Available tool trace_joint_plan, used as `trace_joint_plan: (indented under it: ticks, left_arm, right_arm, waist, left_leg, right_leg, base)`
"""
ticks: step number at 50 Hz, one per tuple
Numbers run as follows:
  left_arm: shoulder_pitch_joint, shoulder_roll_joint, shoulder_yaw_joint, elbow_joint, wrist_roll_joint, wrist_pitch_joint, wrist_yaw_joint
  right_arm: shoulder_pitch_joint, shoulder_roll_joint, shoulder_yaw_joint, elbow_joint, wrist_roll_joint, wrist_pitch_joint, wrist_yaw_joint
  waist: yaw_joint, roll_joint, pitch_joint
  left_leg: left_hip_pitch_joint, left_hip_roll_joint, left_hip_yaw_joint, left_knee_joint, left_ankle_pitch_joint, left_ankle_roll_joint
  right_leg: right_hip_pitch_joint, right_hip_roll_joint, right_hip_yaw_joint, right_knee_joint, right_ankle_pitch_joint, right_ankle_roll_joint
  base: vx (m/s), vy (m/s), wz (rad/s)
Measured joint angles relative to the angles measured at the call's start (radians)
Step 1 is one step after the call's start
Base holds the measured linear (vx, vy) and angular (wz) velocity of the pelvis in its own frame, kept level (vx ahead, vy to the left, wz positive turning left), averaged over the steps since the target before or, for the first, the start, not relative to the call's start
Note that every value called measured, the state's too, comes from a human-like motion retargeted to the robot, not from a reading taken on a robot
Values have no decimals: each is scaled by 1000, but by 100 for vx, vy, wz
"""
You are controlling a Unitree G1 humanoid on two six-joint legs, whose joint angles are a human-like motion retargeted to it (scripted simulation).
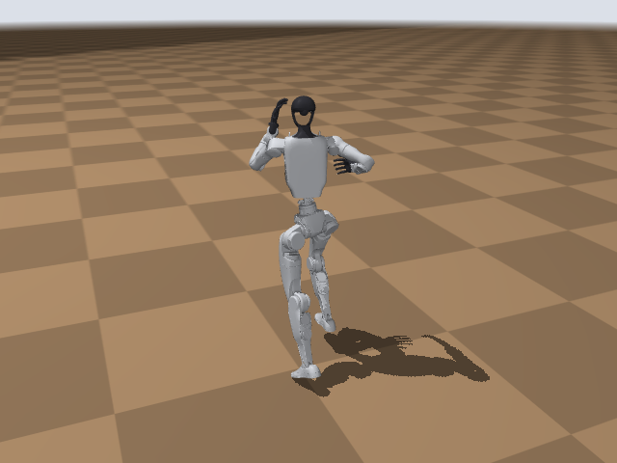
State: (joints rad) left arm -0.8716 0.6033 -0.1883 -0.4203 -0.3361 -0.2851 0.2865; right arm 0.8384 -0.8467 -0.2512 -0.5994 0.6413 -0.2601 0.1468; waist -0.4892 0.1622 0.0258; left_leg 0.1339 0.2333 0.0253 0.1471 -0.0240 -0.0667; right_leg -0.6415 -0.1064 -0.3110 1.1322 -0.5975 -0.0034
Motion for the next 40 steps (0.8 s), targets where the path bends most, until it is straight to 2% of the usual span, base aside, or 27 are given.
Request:
trace_joint_plan:
  ticks: [3, 5, 6, 8, 10, 12, 13, 15, 18, 21, 23, 25, 27, 28, 30, 31, 32, 33, 34, 35, 36, 37, 38, 40]
  left_arm:
    - [49, 6, -6, -21, -87, -8, -25]
    - [115, 5, -1, -34, -139, -13, -46]
    - [160, 6, 6, -39, -142, -10, -66]
    - [277, 12, 36, -43, -140, -1, -103]
    - [484, 14, 106, -44, -168, 7, -89]
    - [764, -26, 201, -27, -250, 11, -104]
    - [918, -48, 260, -26, -297, 16, -124]
    - [1202, -51, 363, -47, -348, 26, -164]
    - [1514, 59, 427, -104, -393, 39, -196]
    - [1699, 151, 464, -136, -441, 78, -295]
    - [1772, 180, 493, -151, -438, 112, -381]
    - [1814, 182, 513, -169, -414, 142, -450]
    - [1822, 176, 514, -196, -379, 151, -471]
    - [1809, 179, 509, -210, -363, 148, -464]
    - [1734, 185, 466, -224, -309, 129, -442]
    - [1668, 177, 420, -215, -262, 120, -433]
    - [1582, 168, 365, -193, -222, 113, -412]
    - [1455, 160, 290, -148, -194, 109, -367]
    - [1312, 155, 214, -90, -159, 101, -313]
    - [1162, 151, 139, -25, -121, 91, -254]
    - [974, 140, 64, 45, -112, 86, -178]
    - [799, 125, 2, 100, -101, 75, -117]
    - [651, 106, -33, 121, -86, 54, -83]
    - [384, 58, -68, 113, -82, -1, -40]
  right_arm:
    - [-7, 4, 2, 0, -6, 30, 1]
    - [-46, 1, 8, 2, -26, 56, -2]
    - [-78, 6, 15, 6, -31, 62, -9]
    - [-177, 28, 54, 28, -27, 54, -44]
    - [-355, 57, 137, 76, -36, 19, -120]
    - [-666, 101, 246, 126, -88, -4, -198]
    - [-832, 132, 288, 136, -122, -7, -222]
    - [-1118, 231, 341, 126, -179, -1, -250]
    - [-1332, 360, 370, 40, -244, 7, -316]
    - [-1392, 349, 400, -45, -277, 7, -325]
    - [-1398, 298, 421, -68, -307, 12, -296]
    - [-1384, 256, 461, -71, -335, 13, -266]
    - [-1330, 238, 495, -74, -354, 2, -257]
    - [-1292, 233, 498, -78, -356, -5, -259]
    - [-1213, 220, 496, -80, -347, -12, -249]
    - [-1172, 221, 498, -74, -346, -10, -231]
    - [-1134, 223, 501, -60, -348, -7, -217]
    - [-1106, 227, 504, -31, -356, -2, -209]
    - [-1060, 236, 504, 16, -365, 1, -210]
    - [-1007, 246, 501, 71, -375, 1, -216]
    - [-956, 275, 500, 161, -446, 17, -218]
    - [-895, 298, 493, 239, -496, 26, -220]
    - [-813, 311, 474, 289, -503, 21, -220]
    - [-645, 297, 426, 313, -456, -13, -200]
  waist:
    - [48, -91, 19]
    - [86, -168, 49]
    - [113, -197, 63]
    - [181, -230, 93]
    - [265, -222, 130]
    - [330, -235, 152]
    - [360, -250, 152]
    - [465, -293, 138]
    - [728, -384, 102]
    - [934, -453, 57]
    - [991, -456, 22]
    - [980, -409, -4]
    - [948, -302, 14]
    - [933, -232, 31]
    - [894, -135, 42]
    - [863, -112, 42]
    - [833, -104, 44]
    - [802, -126, 51]
    - [757, -163, 65]
    - [704, -206, 83]
    - [670, -228, 107]
    - [635, -243, 128]
    - [595, -243, 144]
    - [500, -215, 155]
  left_leg:
    - [31, -79, 32, 319, -172, 68]
    - [-15, -147, 22, 697, -327, 94]
    - [-75, -173, 19, 930, -405, 114]
    - [-230, -215, 8, 1404, -546, 161]
    - [-416, -243, -1, 1829, -646, 170]
    - [-636, -306, 26, 2128, -729, 219]
    - [-747, -313, 63, 2218, -740, 235]
    - [-932, -300, 142, 2276, -742, 263]
    - [-1081, -261, 233, 2086, -724, 279]
    - [-1082, -168, 312, 1722, -688, 311]
    - [-993, -117, 364, 1401, -667, 324]
    - [-823, -109, 399, 993, -645, 302]
    - [-539, -114, 416, 470, -594, 185]
    - [-387, -96, 418, 216, -555, 91]
    - [-218, -48, 412, -71, -485, -33]
    - [-190, -29, 400, -102, -429, -45]
    - [-179, -22, 384, -116, -378, -33]
    - [-200, -42, 358, -96, -337, 27]
    - [-271, -68, 321, 51, -384, 100]
    - [-366, -97, 277, 262, -477, 181]
    - [-417, -123, 240, 368, -539, 228]
    - [-453, -145, 209, 462, -599, 259]
    - [-458, -158, 189, 533, -652, 258]
    - [-424, -177, 133, 553, -687, 242]
  right_leg:
    - [218, -56, 26, -579, 77, 94]
    - [361, -118, 42, -878, 146, 159]
    - [397, -149, 53, -934, 212, 175]
    - [425, -188, 69, -940, 290, 166]
    - [373, -186, 101, -741, 164, 97]
    - [303, -192, 143, -545, 15, 60]
    - [290, -192, 166, -499, -23, 47]
    - [319, -175, 213, -514, -29, 37]
    - [456, -160, 292, -709, 130, 63]
    - [592, -175, 319, -897, 418, 118]
    - [685, -165, 292, -975, 560, 151]
    - [796, -124, 244, -982, 588, 135]
    - [898, -54, 199, -820, 507, 85]
    - [926, -8, 178, -666, 439, 60]
    - [859, 29, 144, -221, 278, 8]
    - [798, 34, 149, -6, 201, -38]
    - [723, 34, 163, 208, 130, -73]
    - [618, 24, 197, 419, 71, -84]
    - [524, 11, 227, 595, 18, -82]
    - [434, -4, 256, 754, -31, -74]
    - [339, -2, 277, 860, -60, -61]
    - [254, -3, 289, 943, -84, -56]
    - [186, -11, 285, 983, -100, -64]
    - [72, -44, 245, 963, -121, -107]
  base:
    - [134, -45, -16]
    - [129, -42, -16]
    - [120, -37, -14]
    - [109, -31, -23]
    - [101, -26, -57]
    - [95, -28, -66]
    - [102, -28, -90]
    - [113, -24, -139]
    - [127, -10, -188]
    - [131, 8, -143]
    - [132, 23, -63]
    - [133, 30, -16]
    - [135, 33, -20]
    - [134, 36, -20]
    - [127, 36, -8]
    - [115, 32, 7]
    - [103, 27, 17]
    - [96, 23, 55]
    - [90, 19, 109]
    - [86, 16, 146]
    - [84, 14, 152]
    - [85, 14, 147]
    - [91, 13, 162]
    - [97, 8, 183]
